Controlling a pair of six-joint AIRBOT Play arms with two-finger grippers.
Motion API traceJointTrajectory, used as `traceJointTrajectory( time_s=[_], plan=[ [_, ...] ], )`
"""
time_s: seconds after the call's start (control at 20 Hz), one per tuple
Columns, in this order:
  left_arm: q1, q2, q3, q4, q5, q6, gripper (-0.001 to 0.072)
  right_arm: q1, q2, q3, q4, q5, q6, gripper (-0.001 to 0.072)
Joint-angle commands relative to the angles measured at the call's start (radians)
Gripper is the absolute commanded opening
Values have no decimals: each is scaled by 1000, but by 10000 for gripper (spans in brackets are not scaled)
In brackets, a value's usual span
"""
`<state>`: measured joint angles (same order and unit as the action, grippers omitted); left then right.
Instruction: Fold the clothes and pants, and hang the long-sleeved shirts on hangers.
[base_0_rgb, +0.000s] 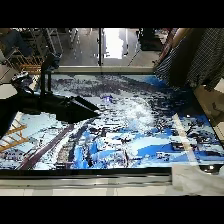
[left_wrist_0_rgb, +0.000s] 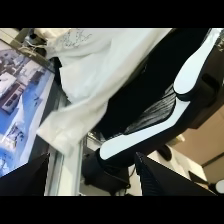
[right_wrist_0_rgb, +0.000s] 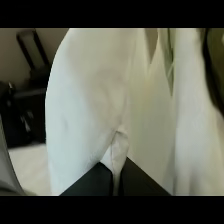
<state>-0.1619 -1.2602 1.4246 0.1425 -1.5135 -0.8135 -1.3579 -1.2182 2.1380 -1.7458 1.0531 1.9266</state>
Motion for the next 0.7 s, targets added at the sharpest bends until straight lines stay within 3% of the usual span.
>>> traceJointTrajectory(
  time_s=[0.0, 0.1, 0.25, 0.3, 0.35, 0.4, 0.65],
  plan=[
    [3, 1, 0, 0, 1, -82, 554, -57, -87, 2, 58, -151, 76, 18],
    [2, 1, 0, 0, 1, -108, 555, -56, -144, 2, 93, -96, 11, 20],
    [2, 1, 0, -2, 1, -153, 554, -56, -149, -42, 186, -132, -158, 41],
    [2, 2, 0, -9, 0, -153, 555, -56, -134, -49, 186, -141, -170, 213],
    [2, 2, 0, -24, 1, -152, 555, -56, -118, -49, 183, -149, -170, 487],
    [2, 1, 0, -40, 2, -151, 555, -56, -98, -49, 181, -155, -185, 711],
    [2, 1, 0, -119, 1, -152, 555, -56, 55, -49, 270, -234, -194, 705]
  ],
)
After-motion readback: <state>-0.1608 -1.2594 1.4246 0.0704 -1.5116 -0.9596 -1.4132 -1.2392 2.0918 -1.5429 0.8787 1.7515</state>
